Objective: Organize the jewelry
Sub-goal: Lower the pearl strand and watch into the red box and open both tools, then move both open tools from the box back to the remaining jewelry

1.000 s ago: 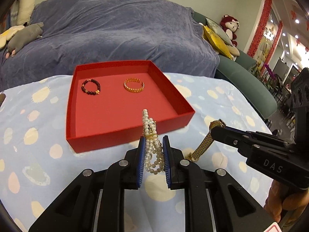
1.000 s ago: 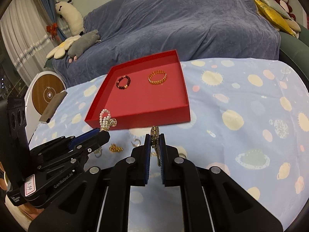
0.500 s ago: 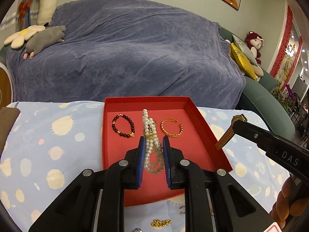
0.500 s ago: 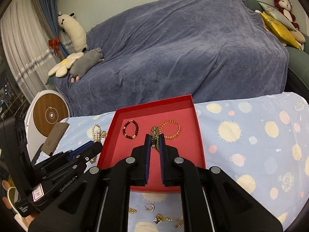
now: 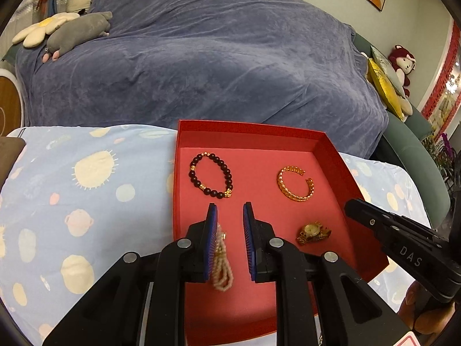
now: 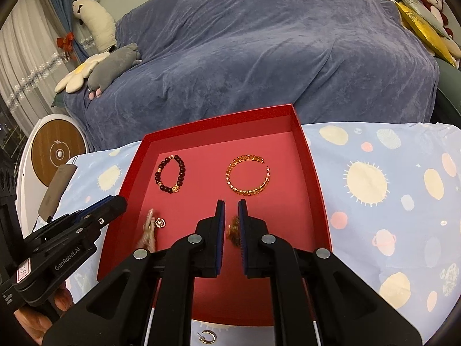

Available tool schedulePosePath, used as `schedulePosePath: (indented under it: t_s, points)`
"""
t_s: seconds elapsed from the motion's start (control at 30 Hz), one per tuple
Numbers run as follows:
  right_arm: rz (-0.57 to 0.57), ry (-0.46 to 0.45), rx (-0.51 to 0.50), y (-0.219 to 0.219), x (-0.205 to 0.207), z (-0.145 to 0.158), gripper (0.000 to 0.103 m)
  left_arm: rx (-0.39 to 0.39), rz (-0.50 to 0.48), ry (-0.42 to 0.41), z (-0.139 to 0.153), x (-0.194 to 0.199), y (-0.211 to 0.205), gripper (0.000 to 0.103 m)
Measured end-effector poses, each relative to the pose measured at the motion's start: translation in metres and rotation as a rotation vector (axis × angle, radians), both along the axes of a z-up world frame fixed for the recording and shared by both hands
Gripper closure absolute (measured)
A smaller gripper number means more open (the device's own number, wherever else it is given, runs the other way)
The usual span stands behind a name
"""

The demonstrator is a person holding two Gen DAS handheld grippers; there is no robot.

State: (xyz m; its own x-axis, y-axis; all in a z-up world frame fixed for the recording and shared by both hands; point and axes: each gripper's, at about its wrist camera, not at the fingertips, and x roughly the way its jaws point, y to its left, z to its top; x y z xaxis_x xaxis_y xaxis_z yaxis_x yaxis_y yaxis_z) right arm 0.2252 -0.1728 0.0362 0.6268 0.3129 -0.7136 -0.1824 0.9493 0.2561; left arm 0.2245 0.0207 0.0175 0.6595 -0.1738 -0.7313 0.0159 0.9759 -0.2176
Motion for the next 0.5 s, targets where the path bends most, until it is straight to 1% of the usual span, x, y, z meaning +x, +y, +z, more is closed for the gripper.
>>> schedulePosePath:
  t_s: [0.1,0.13,0.2,0.33,0.4,0.5]
  points:
    - [-0.019,-0.013,-0.01,-0.003,-0.002,0.003,0.092,-0.002,0.02,0.007,-0.001,0.001,0.005,0.084]
    - [-0.025,-0.013,-0.003,-0.006,-0.002,0.004,0.091,-0.004,0.029,0.009,-0.001,0.001,0.007,0.079]
    - [-0.04,-0.014,0.016,-0.011,-0.004,0.008,0.085,-0.012,0.049,0.002,0.002,-0.002,0.012,0.071]
    - [-0.047,-0.023,0.042,-0.016,-0.015,0.015,0.083,-0.028,0.072,-0.018,0.011,-0.008,0.019,0.066]
    - [-0.044,-0.028,0.05,-0.02,-0.025,0.019,0.072,-0.024,0.078,-0.031,0.016,-0.015,0.019,0.063]
    - [-0.043,-0.031,0.045,-0.028,-0.046,0.022,0.067,-0.019,0.07,-0.045,0.022,-0.03,0.016,0.06]
